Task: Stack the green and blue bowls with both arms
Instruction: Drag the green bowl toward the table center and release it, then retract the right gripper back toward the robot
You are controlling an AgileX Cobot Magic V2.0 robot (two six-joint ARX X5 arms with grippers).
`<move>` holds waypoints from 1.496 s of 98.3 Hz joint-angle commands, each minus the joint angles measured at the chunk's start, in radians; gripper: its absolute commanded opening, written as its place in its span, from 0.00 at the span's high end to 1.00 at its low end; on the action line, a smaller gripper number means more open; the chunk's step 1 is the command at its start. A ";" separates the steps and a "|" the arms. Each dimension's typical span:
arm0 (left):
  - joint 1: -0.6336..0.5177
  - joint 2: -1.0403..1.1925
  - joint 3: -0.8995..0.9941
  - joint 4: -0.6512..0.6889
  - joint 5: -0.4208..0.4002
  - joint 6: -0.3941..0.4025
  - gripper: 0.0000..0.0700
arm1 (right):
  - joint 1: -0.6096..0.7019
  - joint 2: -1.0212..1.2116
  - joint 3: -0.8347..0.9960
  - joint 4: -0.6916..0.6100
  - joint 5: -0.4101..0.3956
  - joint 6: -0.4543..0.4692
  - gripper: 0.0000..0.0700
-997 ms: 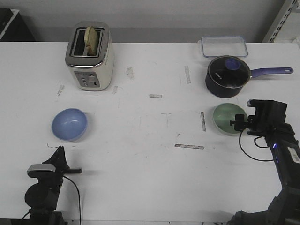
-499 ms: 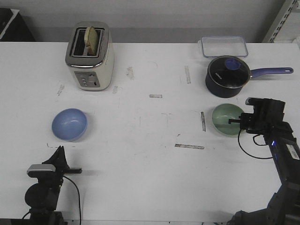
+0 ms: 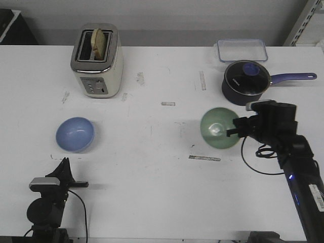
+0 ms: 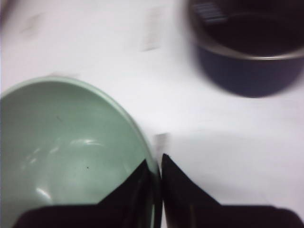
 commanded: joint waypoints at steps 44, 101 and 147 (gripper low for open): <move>-0.002 -0.002 -0.021 0.010 -0.001 -0.005 1.00 | 0.579 0.205 0.013 0.044 0.055 0.043 1.00; -0.002 -0.002 -0.021 0.010 -0.001 -0.005 1.00 | 0.628 0.361 0.013 0.061 0.105 0.023 0.97; -0.002 -0.002 -0.021 0.010 -0.001 -0.005 1.00 | 0.608 0.247 0.070 0.061 0.076 0.022 0.42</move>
